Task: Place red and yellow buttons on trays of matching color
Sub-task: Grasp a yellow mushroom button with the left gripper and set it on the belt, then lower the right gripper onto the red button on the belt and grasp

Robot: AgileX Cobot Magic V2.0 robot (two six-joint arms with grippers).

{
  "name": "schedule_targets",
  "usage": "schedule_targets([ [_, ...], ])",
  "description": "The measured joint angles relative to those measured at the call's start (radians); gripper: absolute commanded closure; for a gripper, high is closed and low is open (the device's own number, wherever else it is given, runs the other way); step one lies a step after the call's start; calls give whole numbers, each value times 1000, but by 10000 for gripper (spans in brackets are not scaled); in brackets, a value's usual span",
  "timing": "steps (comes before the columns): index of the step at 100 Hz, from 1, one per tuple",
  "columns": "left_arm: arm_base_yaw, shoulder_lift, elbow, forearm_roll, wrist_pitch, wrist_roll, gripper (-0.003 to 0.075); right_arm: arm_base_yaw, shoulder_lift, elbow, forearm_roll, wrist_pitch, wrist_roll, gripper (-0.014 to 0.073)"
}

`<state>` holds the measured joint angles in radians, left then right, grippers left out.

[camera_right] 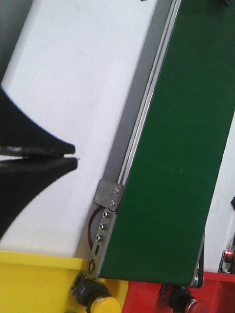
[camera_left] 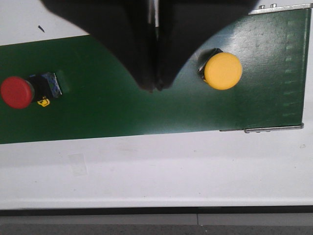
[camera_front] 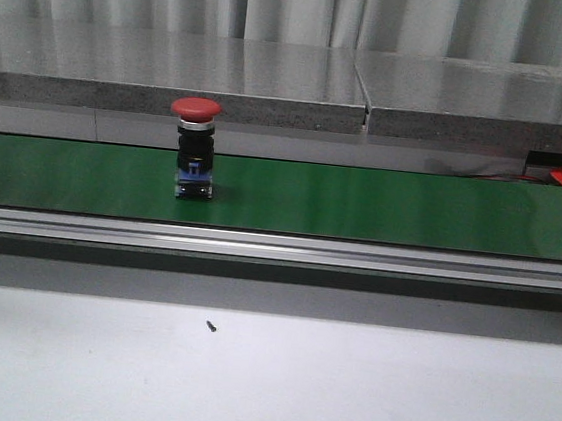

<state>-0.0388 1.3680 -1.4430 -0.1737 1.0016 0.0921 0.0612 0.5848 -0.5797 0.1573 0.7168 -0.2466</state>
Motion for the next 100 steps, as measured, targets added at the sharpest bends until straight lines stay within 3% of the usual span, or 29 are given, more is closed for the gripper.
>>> schedule_targets([
  [38, -5, -276, 321, 12, -136, 44, 739, 0, 0, 0, 8, -16, 0, 663],
  [78, -5, -579, 595, 12, -195, 52, 738, 0, 0, 0, 32, -37, 0, 662],
  [100, -5, -705, 688, 12, -204, 52, 738, 0, 89, -110, 32, 11, 0, 662],
])
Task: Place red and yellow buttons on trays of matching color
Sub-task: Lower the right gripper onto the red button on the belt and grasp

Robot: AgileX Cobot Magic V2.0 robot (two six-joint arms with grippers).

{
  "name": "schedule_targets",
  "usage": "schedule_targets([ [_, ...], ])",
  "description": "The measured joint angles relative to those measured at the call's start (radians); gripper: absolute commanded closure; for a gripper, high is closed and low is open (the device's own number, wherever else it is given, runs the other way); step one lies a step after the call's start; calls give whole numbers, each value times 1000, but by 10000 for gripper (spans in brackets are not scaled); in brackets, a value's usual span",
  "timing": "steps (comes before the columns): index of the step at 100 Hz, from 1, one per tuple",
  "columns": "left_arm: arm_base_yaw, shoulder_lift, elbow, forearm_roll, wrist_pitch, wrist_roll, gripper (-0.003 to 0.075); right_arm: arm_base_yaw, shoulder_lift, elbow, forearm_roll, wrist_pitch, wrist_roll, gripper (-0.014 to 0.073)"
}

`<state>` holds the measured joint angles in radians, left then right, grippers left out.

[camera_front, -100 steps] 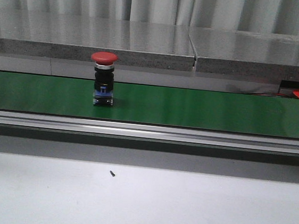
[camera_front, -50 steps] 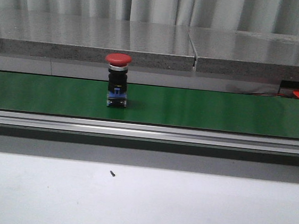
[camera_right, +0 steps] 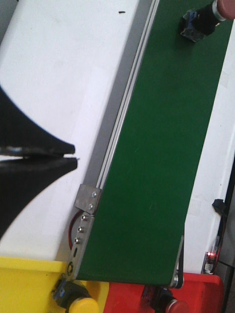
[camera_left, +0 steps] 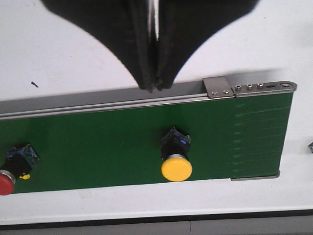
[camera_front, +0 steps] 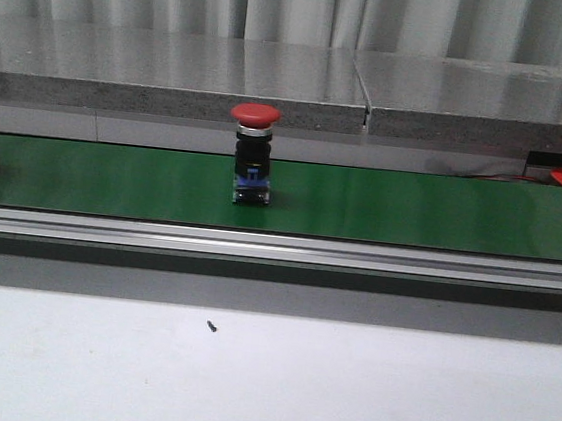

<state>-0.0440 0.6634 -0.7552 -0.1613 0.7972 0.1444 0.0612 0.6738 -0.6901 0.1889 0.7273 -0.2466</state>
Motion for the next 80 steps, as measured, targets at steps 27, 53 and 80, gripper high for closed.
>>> schedule_targets([
  [27, 0, -30, 5, 32, -4, 0, 739, 53, 260, -239, 4, 79, 0, 660],
  [53, 0, -30, 5, 44, -4, 0, 738, 153, 496, -438, 4, 94, 0, 506],
  [80, 0, -30, 5, 44, -4, 0, 738, 225, 725, -652, 4, 234, 0, 79],
])
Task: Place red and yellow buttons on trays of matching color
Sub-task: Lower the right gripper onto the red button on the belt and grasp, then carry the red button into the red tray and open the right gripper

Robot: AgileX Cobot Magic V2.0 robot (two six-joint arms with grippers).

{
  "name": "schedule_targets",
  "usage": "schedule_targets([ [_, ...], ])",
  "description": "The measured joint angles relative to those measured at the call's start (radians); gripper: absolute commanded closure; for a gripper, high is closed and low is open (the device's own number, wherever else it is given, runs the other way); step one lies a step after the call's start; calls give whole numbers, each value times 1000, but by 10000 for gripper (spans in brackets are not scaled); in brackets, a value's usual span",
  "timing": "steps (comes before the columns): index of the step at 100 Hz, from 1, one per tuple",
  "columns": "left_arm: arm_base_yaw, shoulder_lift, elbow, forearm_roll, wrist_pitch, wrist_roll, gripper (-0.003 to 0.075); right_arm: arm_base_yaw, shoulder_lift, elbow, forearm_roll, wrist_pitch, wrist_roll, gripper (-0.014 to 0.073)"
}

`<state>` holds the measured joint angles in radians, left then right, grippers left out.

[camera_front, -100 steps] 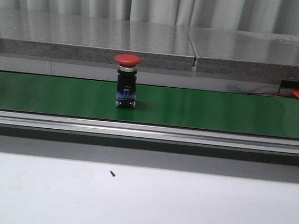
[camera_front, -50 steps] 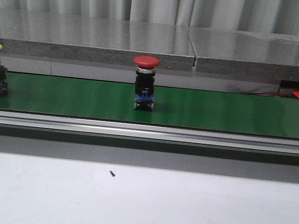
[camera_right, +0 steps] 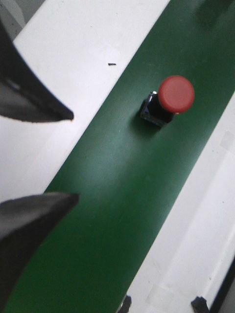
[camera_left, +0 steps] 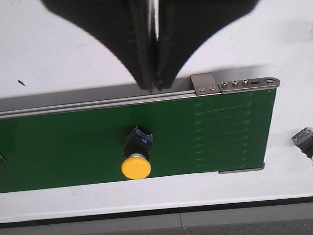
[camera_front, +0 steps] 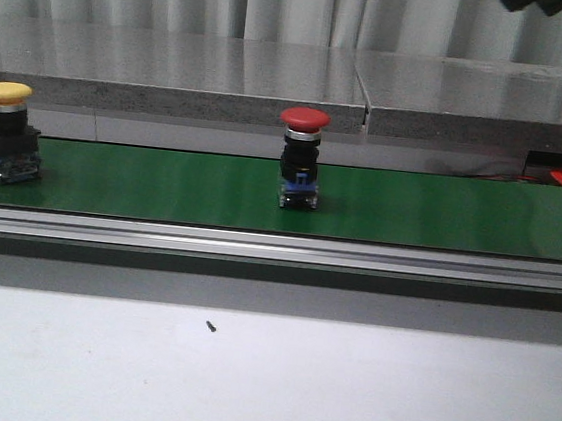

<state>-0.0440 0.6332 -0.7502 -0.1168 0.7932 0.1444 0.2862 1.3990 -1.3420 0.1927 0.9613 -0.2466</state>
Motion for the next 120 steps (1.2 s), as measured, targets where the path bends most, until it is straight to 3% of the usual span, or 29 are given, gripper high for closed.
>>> schedule_targets([
  [41, 0, 0, 0, 0, 0, 2, 739, 80, 301, -239, 31, 112, 8, 73],
  [76, 0, 0, 2, 0, 0, 2, 738, 80, 466, -356, 31, 162, 247, 74],
  [91, 0, 0, 4, 0, 0, 2, 739, 80, 499, -360, 6, 162, 286, 78],
  [101, 0, 0, 4, 0, 0, 2, 739, 79, 513, -360, 2, 162, 293, 144],
  [113, 0, 0, 4, 0, 0, 2, 738, 79, 523, -360, -4, 162, 294, 314],
  [120, 0, 0, 4, 0, 0, 2, 738, 79, 525, -360, -4, 155, 296, 370],
])
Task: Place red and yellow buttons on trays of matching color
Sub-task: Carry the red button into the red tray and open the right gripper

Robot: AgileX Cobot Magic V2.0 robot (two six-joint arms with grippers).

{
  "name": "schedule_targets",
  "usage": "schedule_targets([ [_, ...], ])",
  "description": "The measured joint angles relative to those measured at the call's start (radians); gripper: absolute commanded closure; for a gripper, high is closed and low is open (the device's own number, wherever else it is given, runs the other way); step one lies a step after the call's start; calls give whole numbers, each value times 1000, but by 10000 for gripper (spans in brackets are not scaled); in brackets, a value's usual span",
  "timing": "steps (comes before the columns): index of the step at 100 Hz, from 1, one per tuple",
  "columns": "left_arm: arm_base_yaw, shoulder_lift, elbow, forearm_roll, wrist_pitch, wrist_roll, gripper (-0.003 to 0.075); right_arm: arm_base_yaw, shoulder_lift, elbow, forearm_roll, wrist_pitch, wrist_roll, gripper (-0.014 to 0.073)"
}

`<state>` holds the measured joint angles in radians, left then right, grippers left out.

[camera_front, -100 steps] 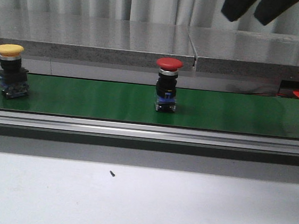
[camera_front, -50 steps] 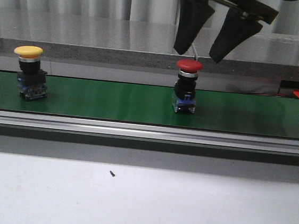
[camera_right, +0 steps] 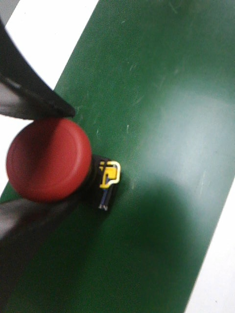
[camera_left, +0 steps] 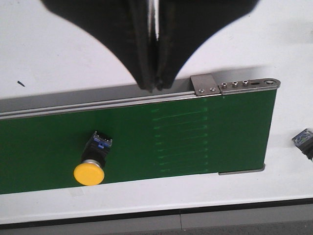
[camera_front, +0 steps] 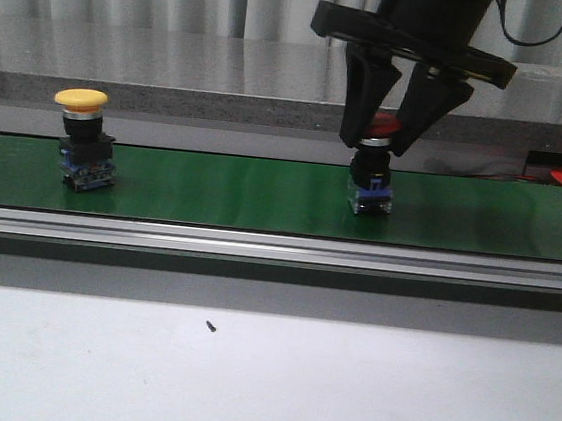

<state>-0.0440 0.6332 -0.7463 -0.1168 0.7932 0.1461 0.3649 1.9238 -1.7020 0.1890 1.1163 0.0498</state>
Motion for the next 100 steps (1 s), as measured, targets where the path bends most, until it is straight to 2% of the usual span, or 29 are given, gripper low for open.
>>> schedule_targets([
  [25, 0, 0, 0, 0, 0, 0, 739, -2, -11, -6, -39, -7, 0, 379],
  [39, 0, 0, 0, 0, 0, 0, 739, -48, -79, -6, -64, 18, 0, 379],
  [73, 0, 0, 0, 0, 0, 0, 739, -342, -176, -7, -84, 99, -22, 379],
  [100, 0, 0, 0, 0, 0, 0, 739, -554, -179, 10, -86, 81, -35, 379],
])
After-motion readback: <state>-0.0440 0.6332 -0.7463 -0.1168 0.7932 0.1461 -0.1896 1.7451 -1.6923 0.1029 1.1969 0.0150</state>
